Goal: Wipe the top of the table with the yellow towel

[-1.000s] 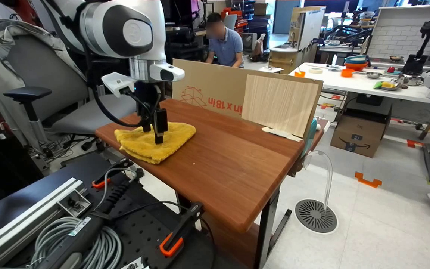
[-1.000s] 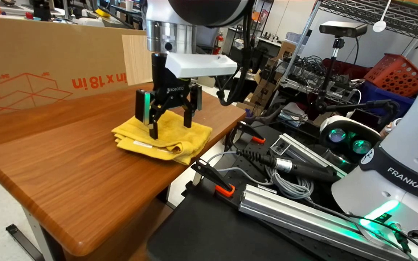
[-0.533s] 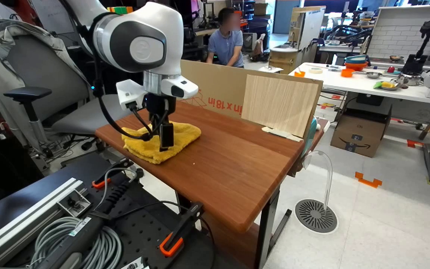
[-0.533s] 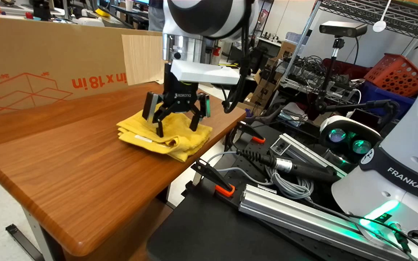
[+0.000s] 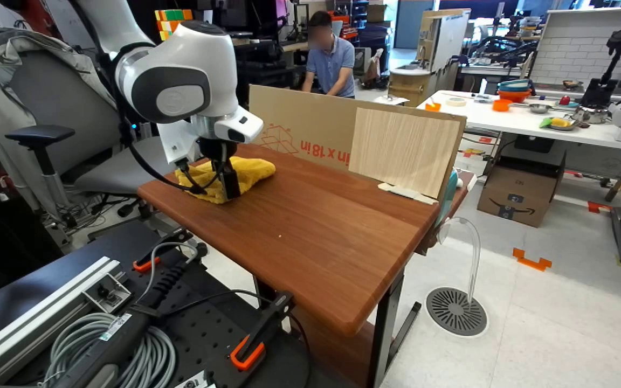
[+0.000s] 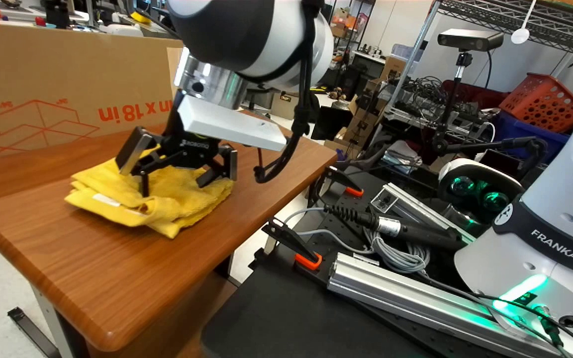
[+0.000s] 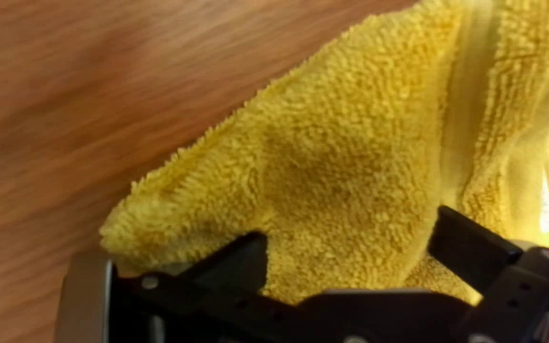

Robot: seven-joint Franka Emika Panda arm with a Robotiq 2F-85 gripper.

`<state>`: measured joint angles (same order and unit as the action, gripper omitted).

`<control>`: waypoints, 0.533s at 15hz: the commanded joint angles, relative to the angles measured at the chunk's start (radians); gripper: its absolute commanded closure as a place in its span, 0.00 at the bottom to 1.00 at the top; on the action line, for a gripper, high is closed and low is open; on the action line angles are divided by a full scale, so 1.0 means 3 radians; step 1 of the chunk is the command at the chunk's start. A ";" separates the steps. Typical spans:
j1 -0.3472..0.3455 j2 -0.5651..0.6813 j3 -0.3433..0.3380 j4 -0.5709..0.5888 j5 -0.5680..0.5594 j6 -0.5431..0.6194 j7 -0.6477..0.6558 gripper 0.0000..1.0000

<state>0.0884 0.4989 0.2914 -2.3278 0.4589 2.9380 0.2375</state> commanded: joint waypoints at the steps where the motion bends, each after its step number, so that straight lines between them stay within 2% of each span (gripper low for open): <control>1: 0.0061 0.0475 0.0249 0.0268 -0.0010 0.0398 -0.0126 0.00; 5: 0.0158 0.0655 0.0049 0.0526 -0.0117 0.0468 0.0022 0.00; 8: 0.0101 0.0716 -0.0093 0.0685 -0.0096 0.0490 0.0085 0.00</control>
<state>0.1219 0.5947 0.3209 -2.2100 0.4548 3.0287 0.2499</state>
